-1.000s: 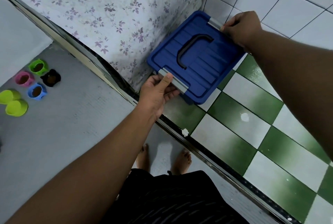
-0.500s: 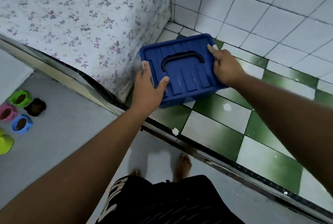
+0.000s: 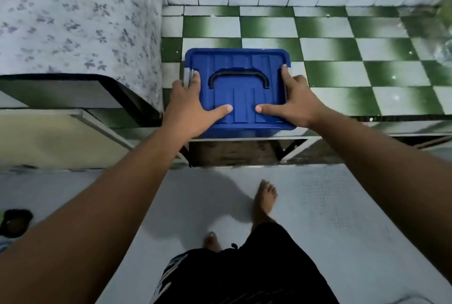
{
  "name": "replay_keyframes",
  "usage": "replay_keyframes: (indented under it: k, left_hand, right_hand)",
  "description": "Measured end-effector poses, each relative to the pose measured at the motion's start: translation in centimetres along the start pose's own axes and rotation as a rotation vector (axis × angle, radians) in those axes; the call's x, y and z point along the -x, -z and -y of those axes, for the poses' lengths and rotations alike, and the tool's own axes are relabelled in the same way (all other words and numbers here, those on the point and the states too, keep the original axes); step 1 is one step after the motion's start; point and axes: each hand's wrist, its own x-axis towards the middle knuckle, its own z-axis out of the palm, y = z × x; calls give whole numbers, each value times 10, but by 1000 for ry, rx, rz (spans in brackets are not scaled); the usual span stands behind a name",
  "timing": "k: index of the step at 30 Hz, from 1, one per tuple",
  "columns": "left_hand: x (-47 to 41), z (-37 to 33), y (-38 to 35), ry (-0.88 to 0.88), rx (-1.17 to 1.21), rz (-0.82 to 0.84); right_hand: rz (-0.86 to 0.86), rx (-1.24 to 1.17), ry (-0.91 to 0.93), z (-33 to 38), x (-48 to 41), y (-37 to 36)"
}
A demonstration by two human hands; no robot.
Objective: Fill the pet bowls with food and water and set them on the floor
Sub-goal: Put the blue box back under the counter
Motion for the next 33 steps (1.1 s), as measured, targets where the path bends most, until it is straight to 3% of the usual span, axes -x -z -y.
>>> replay_keyframes:
  k: [9, 17, 23, 30, 33]
  left_hand:
    - [106, 31, -38, -11, 15, -14]
    - [144, 83, -138, 76, 77, -30]
    - [93, 147, -268, 181, 72, 48]
    - [-51, 235, -390, 159, -54, 98]
    - [-121, 266, -420, 151, -90, 116]
  right_hand:
    - [73, -45, -57, -29, 111, -42]
    - [170, -41, -88, -109, 123, -115]
    - [254, -1, -123, -210, 46, -219]
    - [265, 86, -95, -286, -118, -320]
    - [245, 16, -98, -312, -189, -362]
